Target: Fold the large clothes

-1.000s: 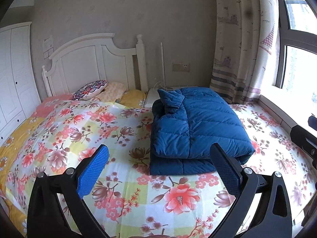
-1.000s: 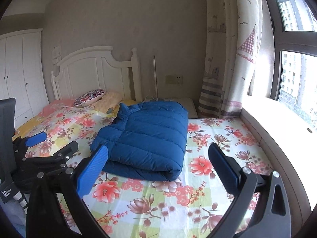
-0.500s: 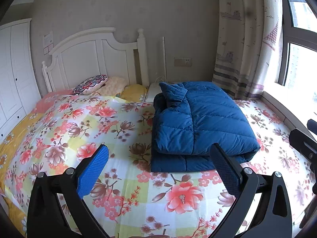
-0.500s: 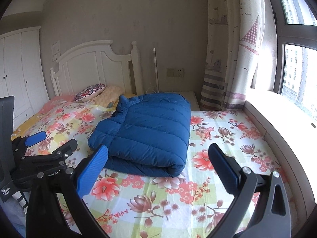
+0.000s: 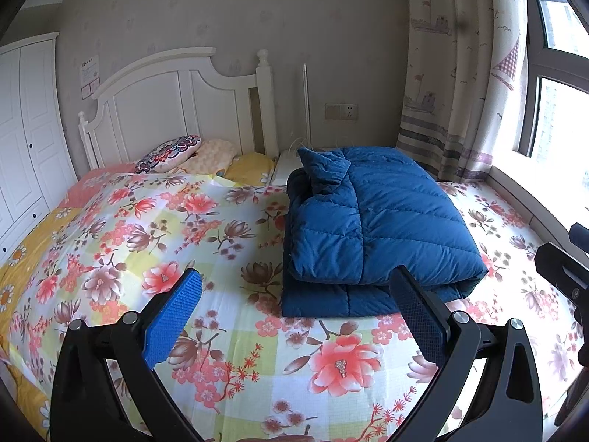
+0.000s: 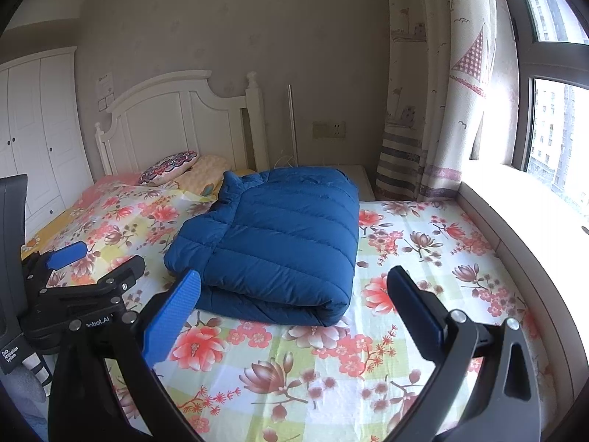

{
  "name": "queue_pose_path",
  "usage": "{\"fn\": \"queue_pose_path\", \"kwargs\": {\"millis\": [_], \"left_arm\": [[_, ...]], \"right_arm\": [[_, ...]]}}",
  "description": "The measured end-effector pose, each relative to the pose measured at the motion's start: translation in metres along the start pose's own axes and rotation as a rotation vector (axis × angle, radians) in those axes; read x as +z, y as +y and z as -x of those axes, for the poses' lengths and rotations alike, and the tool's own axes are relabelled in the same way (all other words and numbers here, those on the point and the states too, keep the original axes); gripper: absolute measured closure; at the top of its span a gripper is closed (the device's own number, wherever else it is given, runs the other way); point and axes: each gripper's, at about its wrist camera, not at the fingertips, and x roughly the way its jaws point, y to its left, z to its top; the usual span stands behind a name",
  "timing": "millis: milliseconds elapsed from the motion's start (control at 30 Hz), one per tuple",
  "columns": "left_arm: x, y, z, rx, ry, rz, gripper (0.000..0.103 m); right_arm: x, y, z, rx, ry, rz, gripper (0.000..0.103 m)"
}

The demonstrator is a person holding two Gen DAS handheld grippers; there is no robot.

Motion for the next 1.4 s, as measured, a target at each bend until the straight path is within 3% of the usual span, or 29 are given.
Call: {"fn": "queue_pose_path", "kwargs": {"millis": [1400], "left_arm": [[-0.0031,0.0009,0.0008,0.004,-0.002,-0.001,0.005]], "right_arm": [[-0.0056,0.0064,0.0018,0.006,0.002,0.001,0.002]]}}
